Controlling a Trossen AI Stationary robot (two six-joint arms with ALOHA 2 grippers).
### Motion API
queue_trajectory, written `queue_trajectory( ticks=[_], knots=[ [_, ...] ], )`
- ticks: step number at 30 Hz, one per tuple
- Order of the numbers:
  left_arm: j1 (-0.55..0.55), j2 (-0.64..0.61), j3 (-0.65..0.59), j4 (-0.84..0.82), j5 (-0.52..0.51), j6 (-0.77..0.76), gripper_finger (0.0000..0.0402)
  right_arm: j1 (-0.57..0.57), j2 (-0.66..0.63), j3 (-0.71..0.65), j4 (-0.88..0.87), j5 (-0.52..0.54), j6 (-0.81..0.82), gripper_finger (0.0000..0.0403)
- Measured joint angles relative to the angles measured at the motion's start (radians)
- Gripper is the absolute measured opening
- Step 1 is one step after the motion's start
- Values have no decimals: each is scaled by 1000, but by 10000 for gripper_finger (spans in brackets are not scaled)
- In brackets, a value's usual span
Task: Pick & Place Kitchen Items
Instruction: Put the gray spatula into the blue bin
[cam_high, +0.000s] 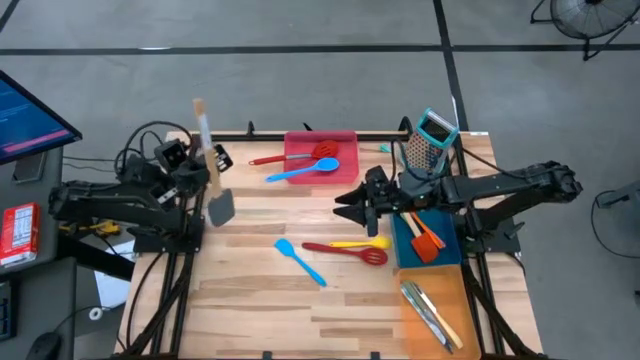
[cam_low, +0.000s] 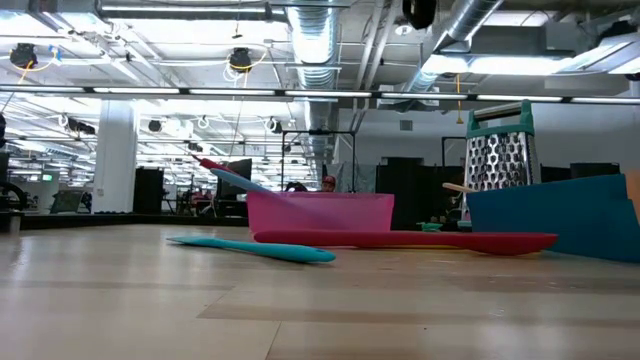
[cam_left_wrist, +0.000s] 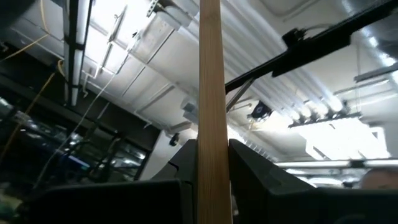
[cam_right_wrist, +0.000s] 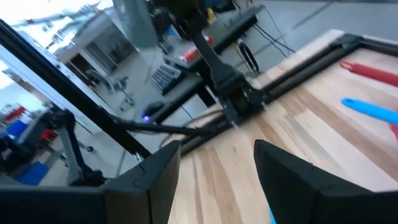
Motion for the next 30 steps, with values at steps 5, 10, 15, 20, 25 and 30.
queue_trajectory(
  ticks=[5, 10, 15, 20, 25, 30],
  knots=[
    [0, 63, 0, -3, -1, 65, 49, -29, 0, 0, 69, 0, -1, 202],
    [15, 146, 0, -5, -2, 93, 49, -65, 0, 0, 101, 1, -17, 202],
    [54, 226, 0, -4, -3, 95, 49, -99, 0, 0, 160, 31, -105, 202],
    [96, 301, 0, -4, -4, 96, 49, -136, 0, 0, 184, 78, -164, 202],
    [109, 368, 0, -4, -4, 97, 49, -175, 0, 0, 184, 76, -168, 202],
    [109, 418, 0, -3, -3, 114, 49, -208, 0, 0, 184, 76, -180, 219]
  ],
)
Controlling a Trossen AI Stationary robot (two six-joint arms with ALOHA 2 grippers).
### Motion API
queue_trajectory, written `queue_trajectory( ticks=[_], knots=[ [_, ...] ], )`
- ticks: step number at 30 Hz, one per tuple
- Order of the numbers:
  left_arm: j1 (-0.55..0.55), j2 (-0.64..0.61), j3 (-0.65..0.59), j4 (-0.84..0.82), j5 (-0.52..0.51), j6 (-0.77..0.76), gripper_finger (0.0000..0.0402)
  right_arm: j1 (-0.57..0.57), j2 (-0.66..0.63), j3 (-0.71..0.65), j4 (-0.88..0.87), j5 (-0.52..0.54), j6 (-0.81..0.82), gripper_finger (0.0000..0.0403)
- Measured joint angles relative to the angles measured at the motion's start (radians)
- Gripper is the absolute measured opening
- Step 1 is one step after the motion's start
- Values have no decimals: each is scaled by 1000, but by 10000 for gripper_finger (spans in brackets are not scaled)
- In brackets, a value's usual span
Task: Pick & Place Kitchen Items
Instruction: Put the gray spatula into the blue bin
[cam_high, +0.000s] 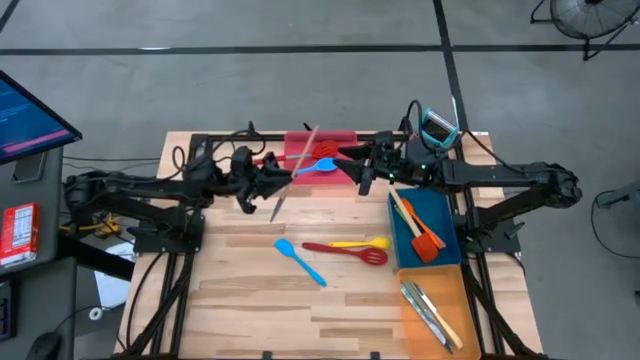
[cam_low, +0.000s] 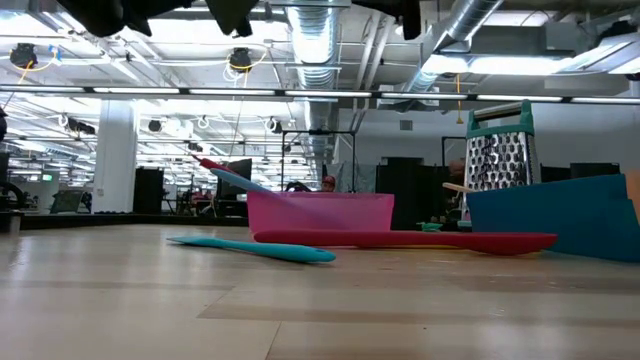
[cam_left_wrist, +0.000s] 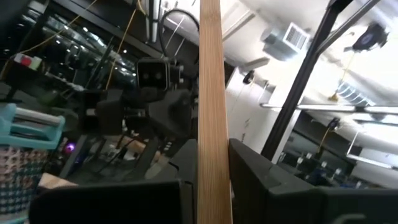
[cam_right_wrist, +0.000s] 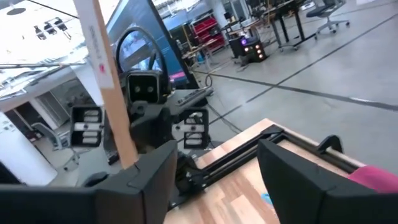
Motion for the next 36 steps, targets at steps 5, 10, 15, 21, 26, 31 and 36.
queue_trajectory(
  ticks=[5, 10, 15, 21, 26, 31, 36],
  knots=[
    [0, 31, 0, 0, -15, 71, 49, -15, 0, 0, 0, -1, -14, 260],
    [0, 65, 0, 1, -58, 129, 49, -24, 0, 0, 13, -4, -33, 281],
    [0, 110, 0, 0, -101, 139, 49, -28, 0, 0, 34, -4, -39, 286],
    [0, 159, 0, -2, -144, 213, 49, -41, 0, 0, 17, -2, -28, 286],
    [0, 176, 0, -19, -178, 260, 49, -57, 0, 0, 11, -1, -12, 286],
    [0, 176, 0, -40, -210, 293, 49, -63, 0, 0, 11, -1, -7, 286],
    [0, 176, 0, -36, -210, 264, 49, -63, 0, 0, 11, -1, -68, 286]
  ],
)
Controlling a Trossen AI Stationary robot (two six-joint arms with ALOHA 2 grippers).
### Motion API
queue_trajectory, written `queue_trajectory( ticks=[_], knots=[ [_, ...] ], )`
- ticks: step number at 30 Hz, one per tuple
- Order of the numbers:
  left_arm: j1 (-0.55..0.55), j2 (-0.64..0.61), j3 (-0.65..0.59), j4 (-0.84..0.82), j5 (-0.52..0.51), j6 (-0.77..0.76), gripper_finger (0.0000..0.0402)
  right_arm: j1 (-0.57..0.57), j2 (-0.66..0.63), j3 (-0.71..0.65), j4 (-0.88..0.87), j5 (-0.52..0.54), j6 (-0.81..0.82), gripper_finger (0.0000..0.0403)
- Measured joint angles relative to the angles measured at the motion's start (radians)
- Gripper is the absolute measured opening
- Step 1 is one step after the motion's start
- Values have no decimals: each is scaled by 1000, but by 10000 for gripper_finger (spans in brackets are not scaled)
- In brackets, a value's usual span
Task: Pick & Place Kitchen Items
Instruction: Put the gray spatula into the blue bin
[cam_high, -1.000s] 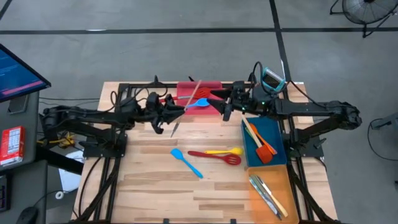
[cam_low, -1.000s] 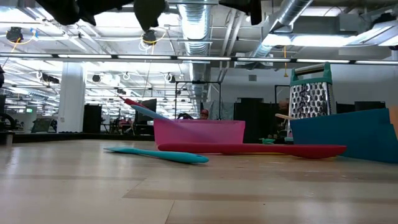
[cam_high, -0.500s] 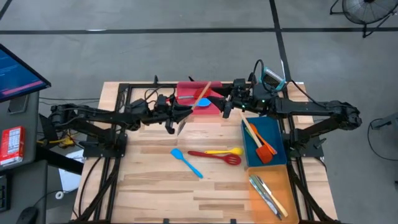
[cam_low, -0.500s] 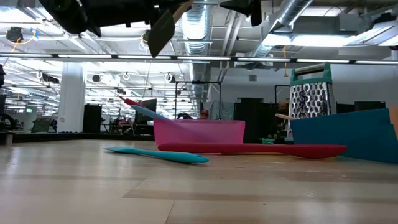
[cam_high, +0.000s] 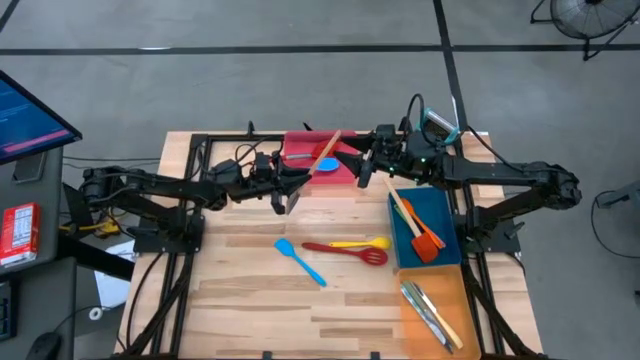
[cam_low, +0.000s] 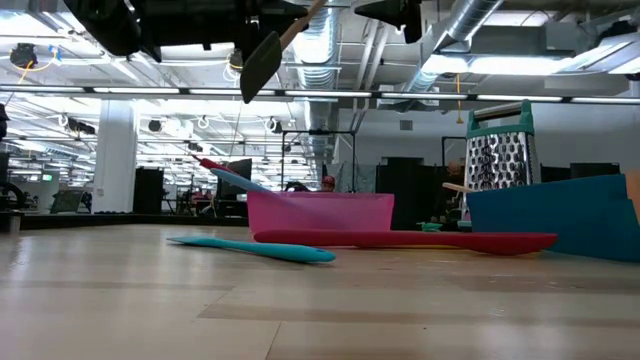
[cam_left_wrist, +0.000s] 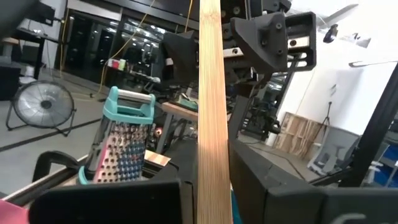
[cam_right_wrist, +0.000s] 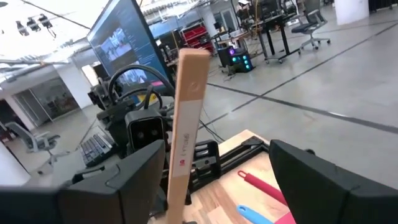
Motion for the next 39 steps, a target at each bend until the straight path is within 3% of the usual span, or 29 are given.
queue_trajectory(
  ticks=[14, 25, 39],
  knots=[
    [0, 0, 0, -3, -60, 84, 49, 5, 145, 56, -16, 0, -33, 286],
    [12, -1, 0, -9, -150, 129, 49, 8, 115, 66, -109, 0, -37, 286],
    [8, -1, 0, -9, -219, 238, 49, -2, 131, 66, 9, 49, -42, 286]
  ],
)
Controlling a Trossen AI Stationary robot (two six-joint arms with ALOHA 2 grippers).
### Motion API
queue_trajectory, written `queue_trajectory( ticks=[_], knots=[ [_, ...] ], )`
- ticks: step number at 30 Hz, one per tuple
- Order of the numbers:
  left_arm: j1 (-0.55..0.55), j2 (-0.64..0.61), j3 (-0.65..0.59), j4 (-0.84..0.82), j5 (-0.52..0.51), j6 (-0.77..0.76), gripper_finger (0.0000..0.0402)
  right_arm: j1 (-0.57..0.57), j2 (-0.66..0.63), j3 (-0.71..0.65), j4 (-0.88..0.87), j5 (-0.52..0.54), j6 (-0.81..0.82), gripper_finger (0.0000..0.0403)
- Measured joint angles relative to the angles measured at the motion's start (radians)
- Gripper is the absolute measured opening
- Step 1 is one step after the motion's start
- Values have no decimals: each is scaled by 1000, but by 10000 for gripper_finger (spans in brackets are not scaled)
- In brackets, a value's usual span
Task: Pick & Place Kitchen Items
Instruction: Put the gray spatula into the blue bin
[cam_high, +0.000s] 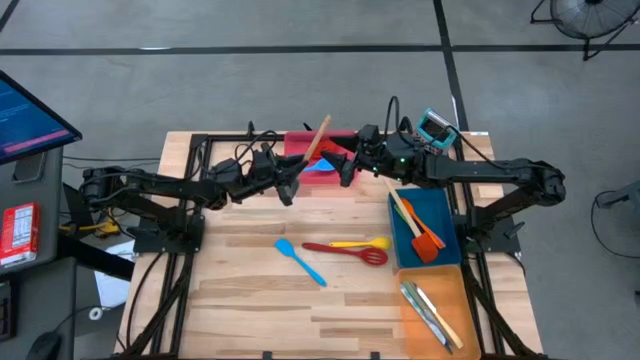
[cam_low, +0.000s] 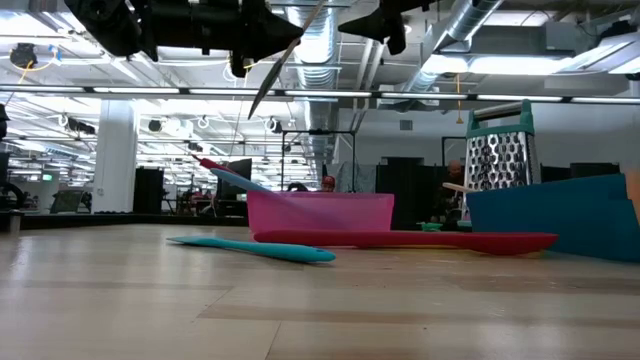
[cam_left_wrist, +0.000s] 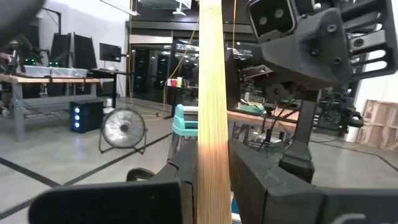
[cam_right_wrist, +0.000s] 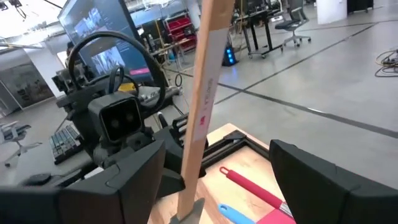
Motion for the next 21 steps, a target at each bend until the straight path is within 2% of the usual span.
queue_trajectory(
  ticks=[8, 21],
  knots=[
    [-5, 0, 0, -3, -22, 79, 49, -10, 0, 0, 39, 0, -5, 286],
    [-26, 10, 10, -58, -21, 82, 49, -24, 0, 0, 43, 3, -5, 286]
  ],
)
